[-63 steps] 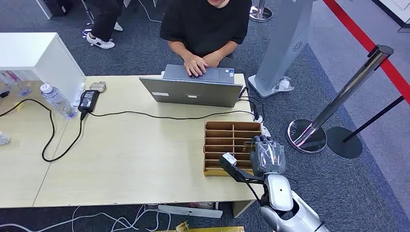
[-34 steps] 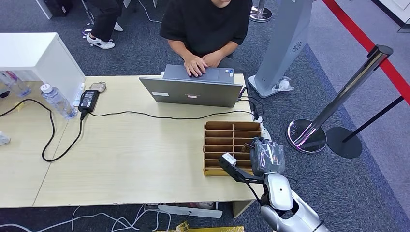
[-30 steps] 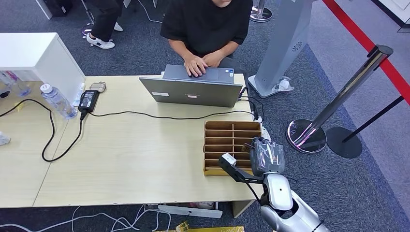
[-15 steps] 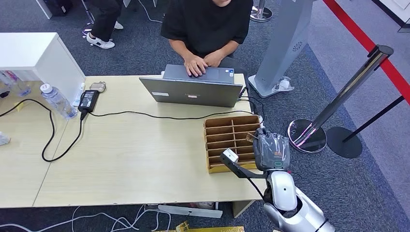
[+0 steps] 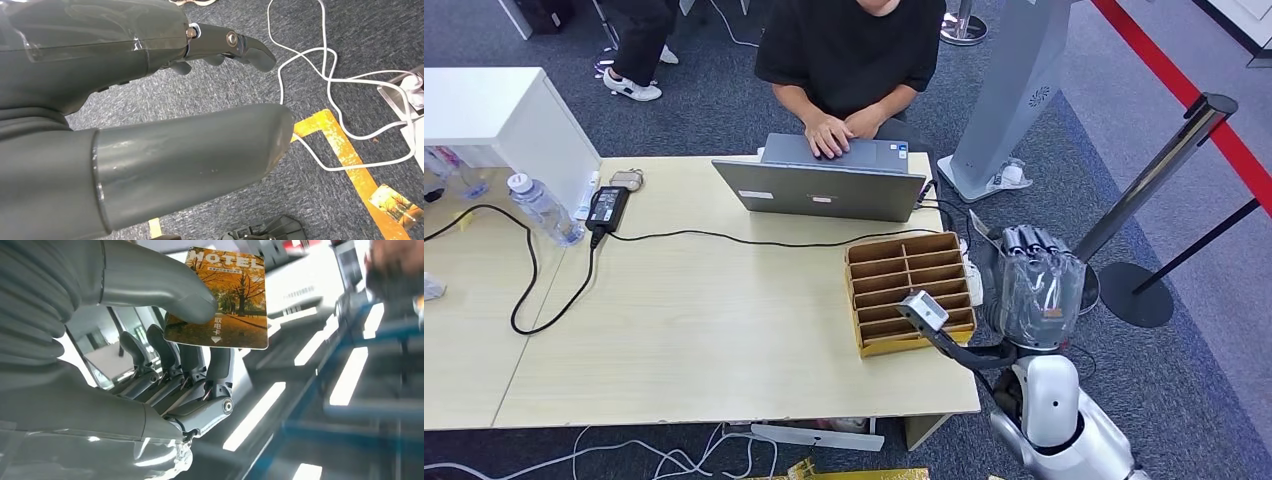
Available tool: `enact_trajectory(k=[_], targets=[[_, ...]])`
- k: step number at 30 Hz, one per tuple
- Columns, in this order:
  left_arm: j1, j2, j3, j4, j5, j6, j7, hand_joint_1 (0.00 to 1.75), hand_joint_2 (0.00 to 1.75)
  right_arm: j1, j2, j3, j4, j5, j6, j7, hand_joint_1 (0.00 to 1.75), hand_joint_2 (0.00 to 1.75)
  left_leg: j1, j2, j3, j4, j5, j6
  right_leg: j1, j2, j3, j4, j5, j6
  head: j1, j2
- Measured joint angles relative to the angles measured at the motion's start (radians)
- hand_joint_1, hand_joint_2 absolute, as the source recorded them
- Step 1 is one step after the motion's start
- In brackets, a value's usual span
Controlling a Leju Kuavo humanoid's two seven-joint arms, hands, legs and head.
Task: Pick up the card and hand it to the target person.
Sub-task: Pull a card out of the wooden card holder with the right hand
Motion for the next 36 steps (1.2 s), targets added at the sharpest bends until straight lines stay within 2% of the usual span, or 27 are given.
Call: enact_trajectory(k=[7, 15, 21, 25, 30, 36], targets=[[-0.001, -0.004, 0.000, 0.000, -0.014, 0.003, 0.014, 0.00, 0.00, -0.011, -0.008, -0.060, -0.064, -0.020, -0.031, -0.004, 1.36, 1.75, 0.000, 0.000, 0.000, 0.000, 0.000, 0.000, 0.000, 0.000, 0.000, 0.000, 0.000, 0.000, 0.000, 0.000], [-0.007, -0.009, 0.000, 0.000, -0.021, 0.000, 0.018, 0.00, 0.00, -0.092, -0.026, -0.087, -0.051, -0.074, 0.014, -0.039, 1.36, 1.75, 0.000, 0.000, 0.000, 0.000, 0.000, 0.000, 0.000, 0.000, 0.000, 0.000, 0.001, 0.001, 0.000, 0.000], [-0.009, -0.014, 0.000, 0.000, -0.022, -0.001, 0.020, 0.00, 0.00, -0.120, -0.031, -0.091, -0.041, -0.077, 0.024, -0.044, 1.37, 1.75, 0.000, 0.000, -0.001, 0.000, 0.000, 0.000, 0.000, 0.000, 0.000, 0.000, 0.001, 0.001, 0.000, 0.000], [-0.012, -0.016, 0.000, 0.000, -0.029, -0.007, 0.026, 0.00, 0.00, -0.143, -0.034, -0.090, -0.026, -0.101, 0.065, -0.048, 1.40, 1.75, 0.000, 0.000, -0.001, 0.000, 0.000, 0.000, 0.000, 0.000, 0.000, 0.000, 0.001, 0.001, 0.000, 0.000], [-0.022, -0.017, -0.002, 0.000, -0.047, -0.026, 0.042, 0.00, 0.00, -0.221, -0.049, -0.078, 0.066, -0.206, 0.157, -0.065, 1.45, 1.75, 0.000, 0.000, -0.001, 0.001, 0.000, 0.000, 0.000, 0.000, 0.000, 0.000, 0.001, 0.001, 0.000, 0.000], [-0.035, -0.020, -0.005, 0.000, -0.062, -0.040, 0.043, 0.00, 0.00, -0.246, -0.050, -0.059, 0.177, -0.492, 0.146, -0.103, 1.45, 1.75, 0.000, -0.001, -0.002, 0.001, 0.000, 0.000, 0.000, -0.002, 0.000, 0.000, 0.001, 0.001, 0.000, 0.000]])
